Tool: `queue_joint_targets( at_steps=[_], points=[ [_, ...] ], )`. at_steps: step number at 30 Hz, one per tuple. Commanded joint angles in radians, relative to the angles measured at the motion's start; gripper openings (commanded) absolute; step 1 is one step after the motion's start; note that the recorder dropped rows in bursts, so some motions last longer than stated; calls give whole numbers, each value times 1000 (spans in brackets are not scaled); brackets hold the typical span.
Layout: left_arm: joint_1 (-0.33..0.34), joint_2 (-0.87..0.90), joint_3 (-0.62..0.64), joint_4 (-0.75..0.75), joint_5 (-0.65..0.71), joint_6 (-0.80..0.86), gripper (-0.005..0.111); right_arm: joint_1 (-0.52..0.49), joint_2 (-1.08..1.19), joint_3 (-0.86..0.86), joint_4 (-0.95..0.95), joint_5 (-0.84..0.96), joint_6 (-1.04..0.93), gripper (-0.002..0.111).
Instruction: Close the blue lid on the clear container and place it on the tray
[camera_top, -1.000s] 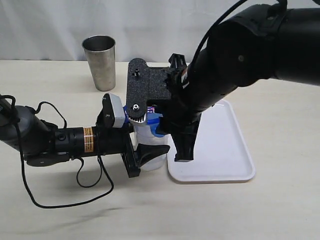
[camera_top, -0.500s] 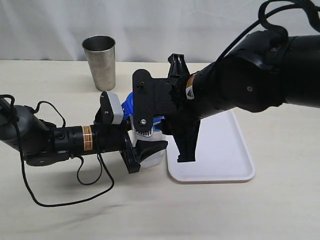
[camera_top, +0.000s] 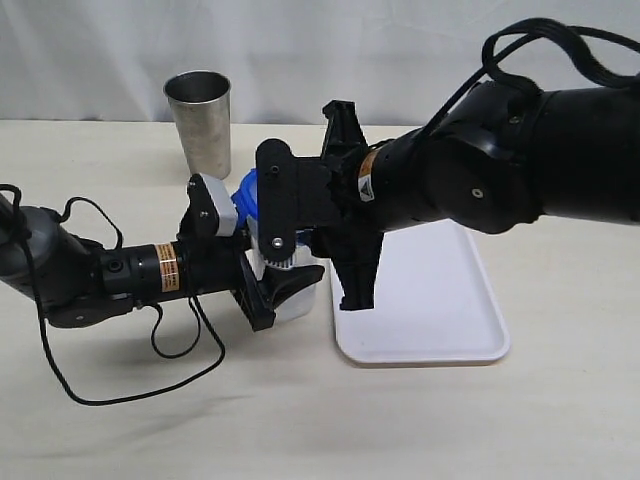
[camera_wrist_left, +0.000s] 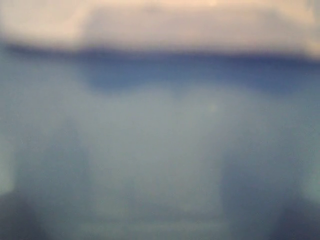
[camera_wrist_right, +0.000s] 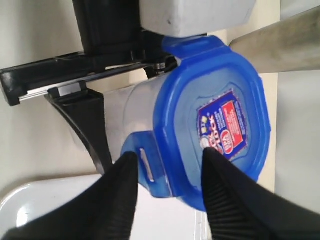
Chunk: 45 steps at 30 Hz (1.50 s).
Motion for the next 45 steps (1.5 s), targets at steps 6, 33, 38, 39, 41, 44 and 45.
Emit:
queue_joint_targets(
  at_steps=[6, 33, 38, 39, 41, 44, 45],
  points=[
    [-23, 1, 1, 117, -17, 12, 0, 4, 99, 34, -306, 80, 376, 36],
    [-23, 1, 3, 135, -48, 702, 0, -97, -216, -191, 528, 518, 86, 52],
    [-23, 1, 3, 135, -48, 702, 0, -92, -120, -213, 577, 560, 31, 52],
    [-23, 1, 3, 135, -48, 702, 0, -92, -83, -240, 573, 592, 43, 52],
    [-23, 1, 3, 137, -48, 702, 0, -92, -12, -309, 545, 655, 71, 52],
    [-23, 1, 3, 138, -39, 700, 0, -92, 77, -433, 525, 703, 37, 52],
    [-23, 1, 3, 138, -35, 700, 0, -92, 93, -465, 509, 718, -3, 52]
  ],
)
